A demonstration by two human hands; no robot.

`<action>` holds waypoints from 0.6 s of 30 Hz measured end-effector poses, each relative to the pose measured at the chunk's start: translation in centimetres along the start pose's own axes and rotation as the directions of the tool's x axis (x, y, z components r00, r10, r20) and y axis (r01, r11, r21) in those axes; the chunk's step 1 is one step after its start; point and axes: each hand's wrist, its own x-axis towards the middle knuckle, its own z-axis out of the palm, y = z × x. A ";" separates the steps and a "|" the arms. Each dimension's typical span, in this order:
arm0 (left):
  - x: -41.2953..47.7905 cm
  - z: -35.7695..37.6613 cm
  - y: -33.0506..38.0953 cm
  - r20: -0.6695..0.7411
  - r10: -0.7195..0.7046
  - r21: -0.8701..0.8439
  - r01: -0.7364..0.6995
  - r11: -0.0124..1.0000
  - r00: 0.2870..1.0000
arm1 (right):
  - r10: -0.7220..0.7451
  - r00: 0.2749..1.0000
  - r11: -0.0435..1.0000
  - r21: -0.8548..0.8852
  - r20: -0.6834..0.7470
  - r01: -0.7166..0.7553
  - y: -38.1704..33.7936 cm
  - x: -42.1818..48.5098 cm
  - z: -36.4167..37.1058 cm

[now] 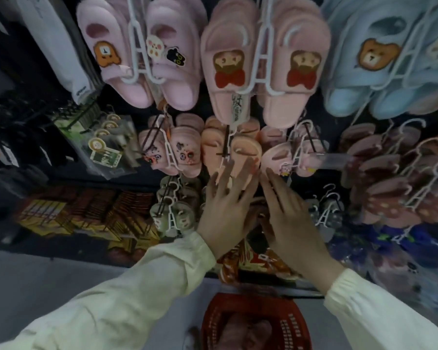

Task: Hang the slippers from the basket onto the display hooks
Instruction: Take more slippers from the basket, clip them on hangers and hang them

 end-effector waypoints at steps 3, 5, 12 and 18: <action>-0.1 1.0 3.8 0.013 -0.020 -0.008 0.021 1.000 1.000 | 0.001 0.999 1.000 -0.011 0.046 -0.001 2.5 -2.4 -0.6; -0.4 1.8 5.7 0.027 -0.032 -0.017 0.033 0.999 0.999 | 0.000 0.998 1.000 0.024 0.057 -0.001 3.7 -3.6 -0.8; -1.0 4.1 13.6 0.057 -0.179 -0.045 0.181 0.982 0.982 | -0.018 0.995 0.992 0.122 0.102 0.005 8.3 -8.6 -0.1; -1.7 5.0 16.9 0.092 -0.235 -0.036 0.239 0.970 0.968 | -0.042 0.989 0.993 0.114 0.140 0.026 10.8 -11.0 -0.2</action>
